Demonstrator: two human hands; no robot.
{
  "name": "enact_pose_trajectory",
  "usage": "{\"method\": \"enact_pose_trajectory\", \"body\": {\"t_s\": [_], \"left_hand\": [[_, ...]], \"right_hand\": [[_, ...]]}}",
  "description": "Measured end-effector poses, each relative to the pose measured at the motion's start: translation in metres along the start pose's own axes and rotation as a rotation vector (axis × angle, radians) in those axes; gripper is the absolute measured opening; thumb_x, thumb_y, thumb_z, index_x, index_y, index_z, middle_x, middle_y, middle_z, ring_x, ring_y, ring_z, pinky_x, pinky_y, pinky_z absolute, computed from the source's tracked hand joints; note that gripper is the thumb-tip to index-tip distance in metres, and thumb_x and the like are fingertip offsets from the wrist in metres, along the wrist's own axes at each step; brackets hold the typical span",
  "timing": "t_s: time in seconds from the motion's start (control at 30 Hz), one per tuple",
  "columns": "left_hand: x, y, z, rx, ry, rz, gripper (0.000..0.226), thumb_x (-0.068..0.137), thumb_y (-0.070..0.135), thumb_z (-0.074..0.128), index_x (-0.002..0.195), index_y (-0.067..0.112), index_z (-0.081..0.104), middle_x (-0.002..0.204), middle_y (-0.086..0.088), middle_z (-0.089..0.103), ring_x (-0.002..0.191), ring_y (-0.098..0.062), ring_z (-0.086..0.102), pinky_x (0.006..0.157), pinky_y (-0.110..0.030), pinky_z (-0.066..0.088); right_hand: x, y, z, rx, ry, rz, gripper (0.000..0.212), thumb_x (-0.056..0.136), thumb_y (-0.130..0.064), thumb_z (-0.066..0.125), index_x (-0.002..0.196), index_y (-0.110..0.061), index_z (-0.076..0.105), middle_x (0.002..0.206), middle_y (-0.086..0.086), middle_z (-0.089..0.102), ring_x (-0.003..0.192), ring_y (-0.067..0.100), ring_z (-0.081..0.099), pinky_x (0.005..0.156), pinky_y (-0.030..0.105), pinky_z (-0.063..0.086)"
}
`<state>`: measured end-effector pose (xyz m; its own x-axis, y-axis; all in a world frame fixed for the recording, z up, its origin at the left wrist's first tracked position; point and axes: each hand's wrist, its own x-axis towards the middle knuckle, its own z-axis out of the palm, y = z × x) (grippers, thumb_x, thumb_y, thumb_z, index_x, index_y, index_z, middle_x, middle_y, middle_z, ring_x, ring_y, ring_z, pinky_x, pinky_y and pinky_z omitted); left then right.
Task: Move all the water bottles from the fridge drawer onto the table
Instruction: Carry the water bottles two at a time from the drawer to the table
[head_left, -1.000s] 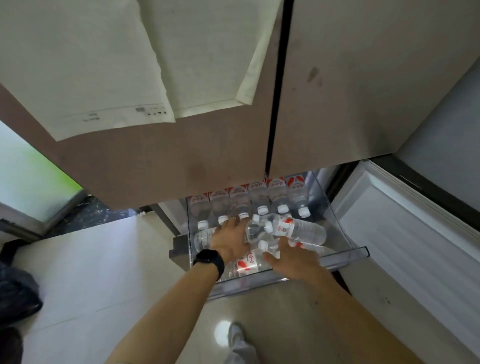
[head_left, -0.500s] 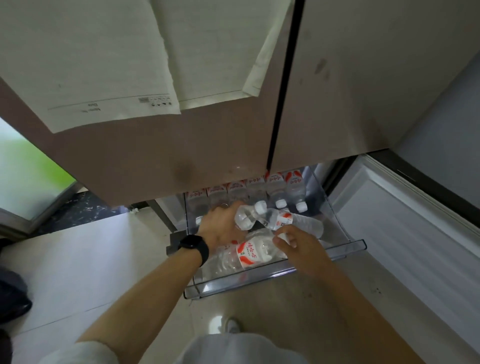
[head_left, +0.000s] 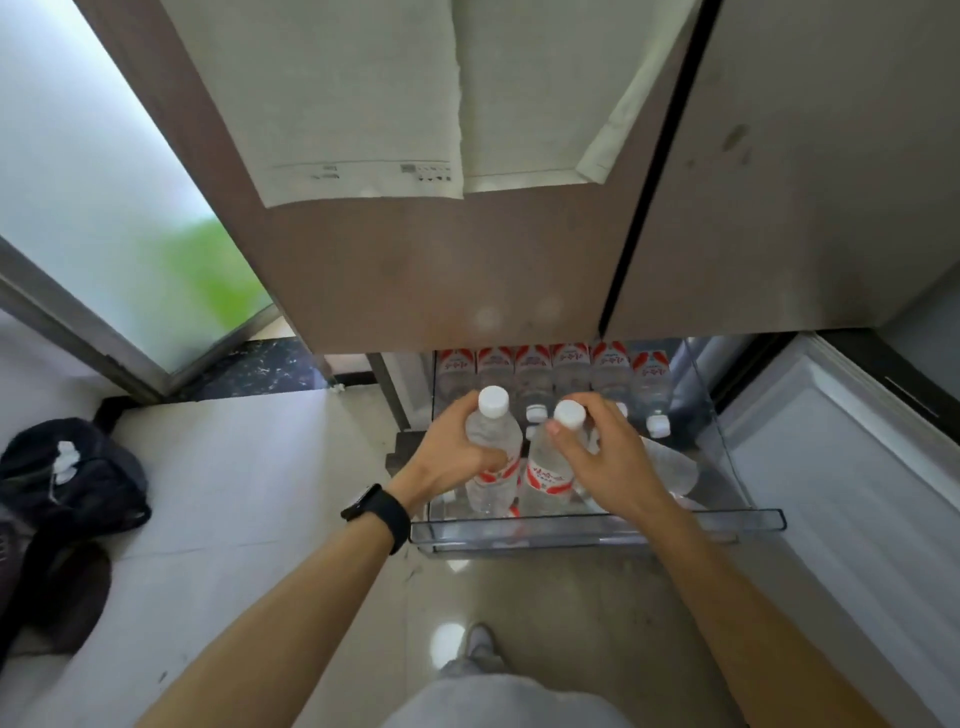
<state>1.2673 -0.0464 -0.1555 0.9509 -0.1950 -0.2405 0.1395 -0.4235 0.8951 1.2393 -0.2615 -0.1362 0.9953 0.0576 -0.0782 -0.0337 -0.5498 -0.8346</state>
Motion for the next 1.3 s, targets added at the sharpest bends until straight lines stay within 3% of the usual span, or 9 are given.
{"method": "enact_pose_trajectory", "body": {"t_s": [0.1,0.23,0.37,0.47,0.57,0.77,0.9,1.1,1.3], "left_hand": [[-0.010,-0.008,0.000,-0.089,0.020,-0.023,0.068,0.071,-0.004,0.069,0.128,0.030,0.052,0.117,0.002,0.060,0.109,-0.018,0.059,0.087,-0.033,0.053],[-0.019,-0.008,0.003,-0.085,0.004,0.008,0.069,0.067,0.007,0.068,0.127,0.032,0.045,0.119,-0.002,0.057,0.107,-0.014,0.057,0.090,-0.031,0.052],[-0.021,-0.018,0.017,0.019,0.006,0.051,0.066,0.066,0.025,0.087,0.119,0.030,0.049,0.113,0.006,0.057,0.104,-0.012,0.060,0.090,-0.032,0.052],[-0.014,-0.018,0.014,0.185,0.055,0.087,0.070,0.062,0.052,0.086,0.120,0.036,0.050,0.114,0.017,0.056,0.107,-0.008,0.058,0.095,-0.038,0.052],[-0.015,-0.017,0.011,0.288,0.098,0.086,0.067,0.069,0.054,0.084,0.122,0.036,0.047,0.116,0.014,0.058,0.107,-0.012,0.059,0.096,-0.038,0.051],[-0.039,-0.013,0.017,0.220,0.298,0.048,0.059,0.069,0.040,0.087,0.115,0.030,0.052,0.108,0.012,0.063,0.097,-0.011,0.061,0.090,-0.039,0.055],[-0.070,-0.004,0.014,0.151,0.469,0.053,0.055,0.071,0.036,0.088,0.113,0.032,0.052,0.102,0.015,0.060,0.091,-0.004,0.058,0.081,-0.025,0.050],[-0.151,0.020,-0.016,0.050,0.800,0.050,0.053,0.069,0.038,0.089,0.109,0.033,0.055,0.099,0.017,0.063,0.094,0.003,0.059,0.072,-0.010,0.048],[-0.256,0.005,-0.059,0.098,1.011,0.004,0.054,0.067,0.041,0.088,0.109,0.037,0.054,0.102,0.014,0.065,0.094,-0.010,0.063,0.079,-0.029,0.054]], "right_hand": [[0.000,0.001,0.021,0.090,-0.095,0.064,0.026,0.100,-0.047,0.051,0.123,-0.036,0.043,0.121,-0.012,0.056,0.111,0.009,0.053,0.091,0.031,0.040],[0.004,0.008,0.044,0.080,-0.048,0.102,0.038,0.100,-0.055,0.041,0.127,-0.028,0.044,0.127,-0.004,0.055,0.116,0.016,0.053,0.095,0.037,0.041],[0.013,0.006,0.051,0.088,0.006,0.164,0.046,0.088,-0.058,0.062,0.119,-0.029,0.044,0.119,-0.002,0.058,0.110,0.021,0.057,0.092,0.043,0.047],[0.021,0.005,0.044,0.073,-0.003,0.185,0.055,0.080,-0.059,0.073,0.117,-0.030,0.045,0.113,-0.005,0.061,0.105,0.019,0.059,0.089,0.041,0.050],[0.022,0.011,0.034,0.033,-0.008,0.180,0.054,0.076,-0.054,0.079,0.114,-0.032,0.049,0.103,-0.009,0.066,0.098,0.017,0.063,0.084,0.038,0.051],[0.000,0.026,0.034,-0.059,-0.024,0.107,0.071,0.064,-0.055,0.083,0.120,-0.029,0.050,0.107,-0.005,0.067,0.096,0.020,0.064,0.082,0.039,0.053],[-0.009,0.032,0.031,-0.046,0.042,0.104,0.084,0.063,-0.059,0.082,0.130,-0.026,0.045,0.117,0.001,0.065,0.108,0.028,0.062,0.093,0.047,0.053],[-0.016,-0.003,0.015,0.002,-0.015,-0.008,0.060,0.069,-0.033,0.089,0.117,-0.023,0.055,0.104,0.000,0.065,0.097,0.025,0.064,0.083,0.038,0.053],[-0.054,-0.093,0.023,0.077,-0.091,-0.295,0.052,0.068,-0.027,0.088,0.107,-0.031,0.054,0.093,-0.010,0.064,0.084,0.013,0.064,0.072,0.033,0.054]]}}
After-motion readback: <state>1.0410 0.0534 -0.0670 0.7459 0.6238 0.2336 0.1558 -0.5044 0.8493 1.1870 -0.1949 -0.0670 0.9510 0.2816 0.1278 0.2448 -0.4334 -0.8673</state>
